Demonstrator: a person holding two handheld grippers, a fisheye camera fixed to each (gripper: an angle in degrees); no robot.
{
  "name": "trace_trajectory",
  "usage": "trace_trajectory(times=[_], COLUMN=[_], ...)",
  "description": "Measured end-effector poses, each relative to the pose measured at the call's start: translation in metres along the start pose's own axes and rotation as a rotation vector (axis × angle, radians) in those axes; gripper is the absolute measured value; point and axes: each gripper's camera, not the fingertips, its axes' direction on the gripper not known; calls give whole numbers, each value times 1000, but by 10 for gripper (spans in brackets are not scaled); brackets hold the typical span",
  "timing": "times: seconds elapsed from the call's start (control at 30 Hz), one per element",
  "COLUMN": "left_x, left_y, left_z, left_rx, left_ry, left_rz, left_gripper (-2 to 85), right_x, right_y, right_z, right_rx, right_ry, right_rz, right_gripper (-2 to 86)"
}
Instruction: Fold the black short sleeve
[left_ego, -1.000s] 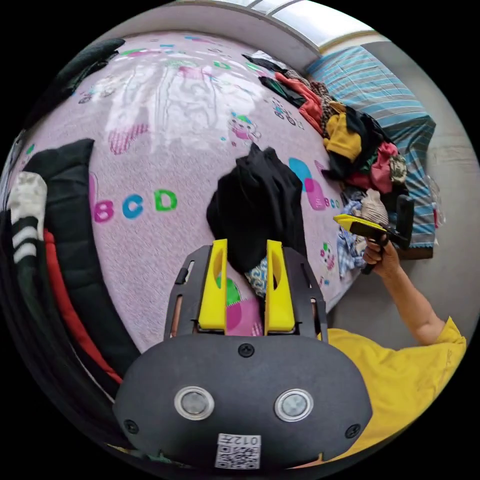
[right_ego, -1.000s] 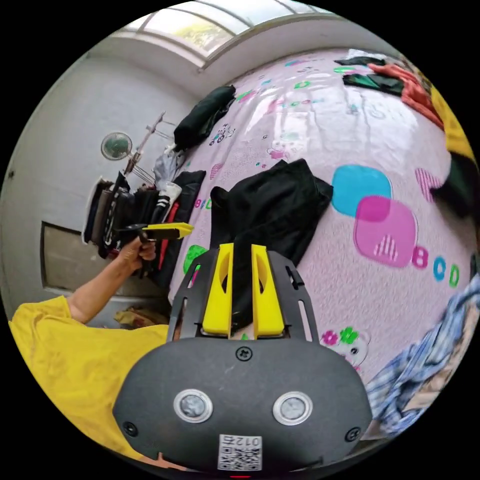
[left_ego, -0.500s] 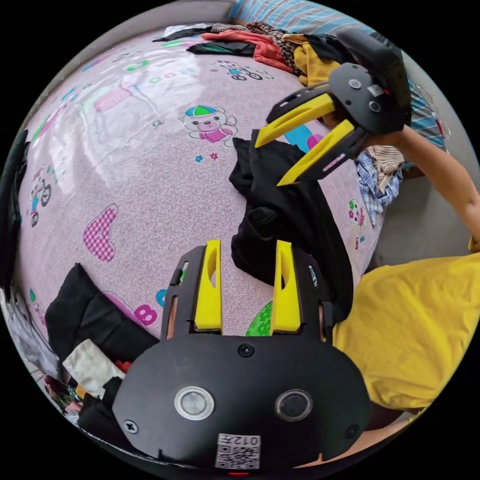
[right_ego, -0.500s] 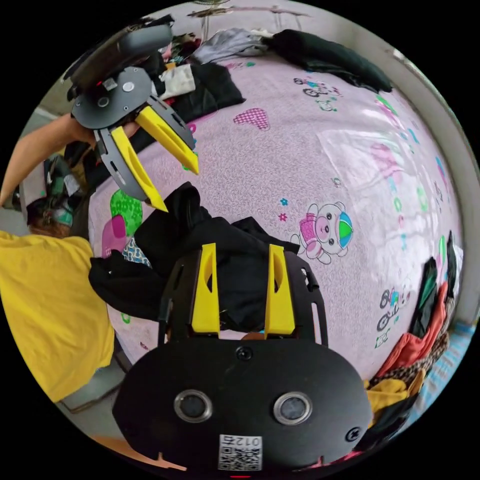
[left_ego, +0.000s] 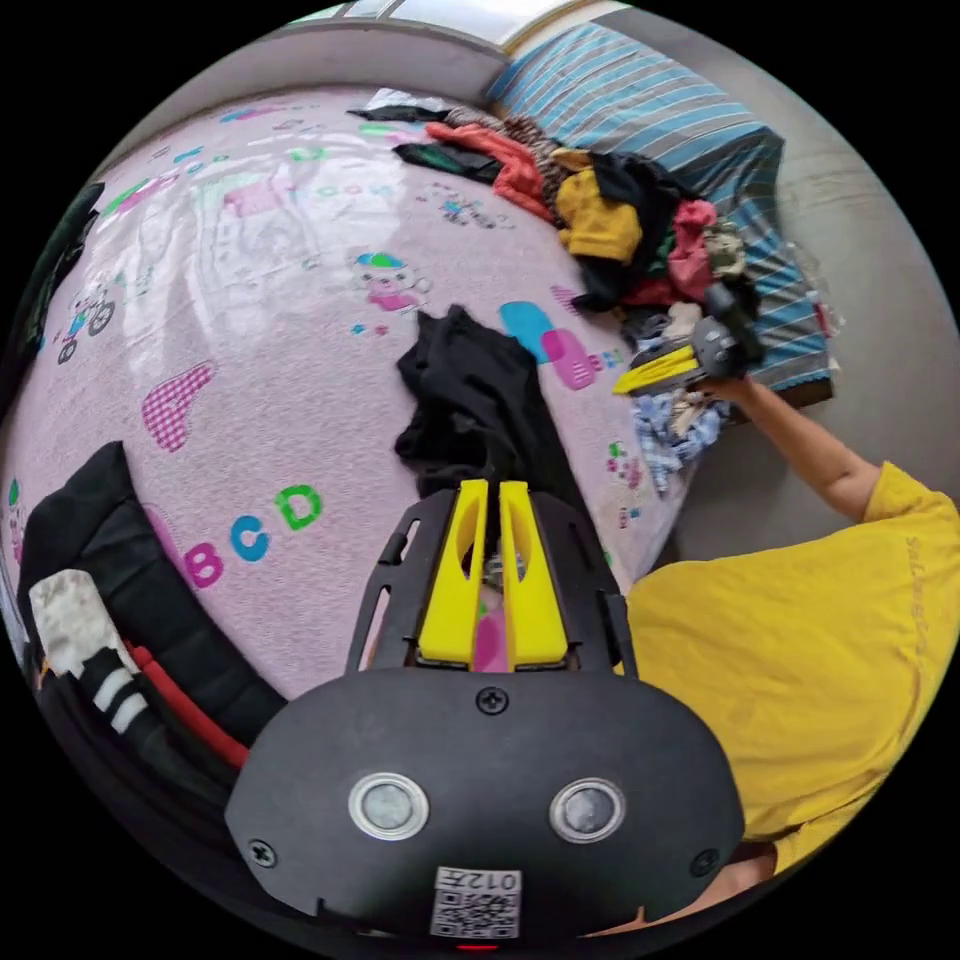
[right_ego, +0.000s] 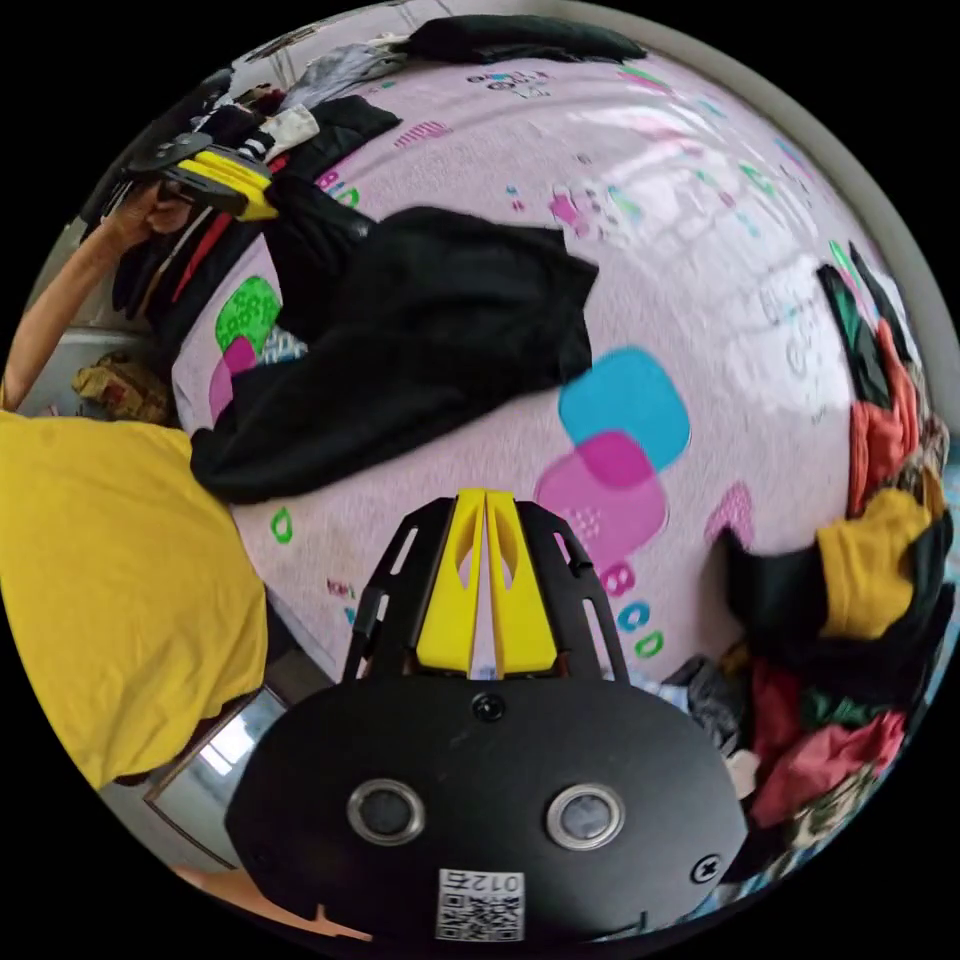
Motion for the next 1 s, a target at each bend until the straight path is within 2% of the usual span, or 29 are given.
trace_trajectory(times=[0.1,0.17,0.23,0.37,0.47,0.63,0.77,0.83,0.93,1.0], left_x=[40,64,79,72,49,17,-10,-20,-36,-49], left_y=[23,34,44,70,89,111,130,139,152,162], left_z=[-12,-8,2,30,35,25,19,18,15,10], left_rx=[93,65,23,-53,-31,22,48,56,62,77], left_ry=[130,142,151,181,242,267,283,288,288,276], left_rz=[111,162,193,142,64,0,-56,-85,-122,-154], left_gripper=[6,5,5,5,5,5,4,4,4,4], right_x=[-12,-21,-37,-60,-75,-118,-143,-155,-160,-153], right_y=[40,42,18,-54,-126,-231,-275,-292,-296,-289], right_z=[13,8,-9,-29,-33,-15,2,15,28,22], right_rx=[13,102,236,298,247,27,-122,-223,-299,-275], right_ry=[-14,-37,-4,56,116,346,396,386,422,423], right_rz=[112,162,154,42,-82,-477,-702,-799,-806,-734], right_gripper=[5,9,24,71,86,103,104,71,32,26])
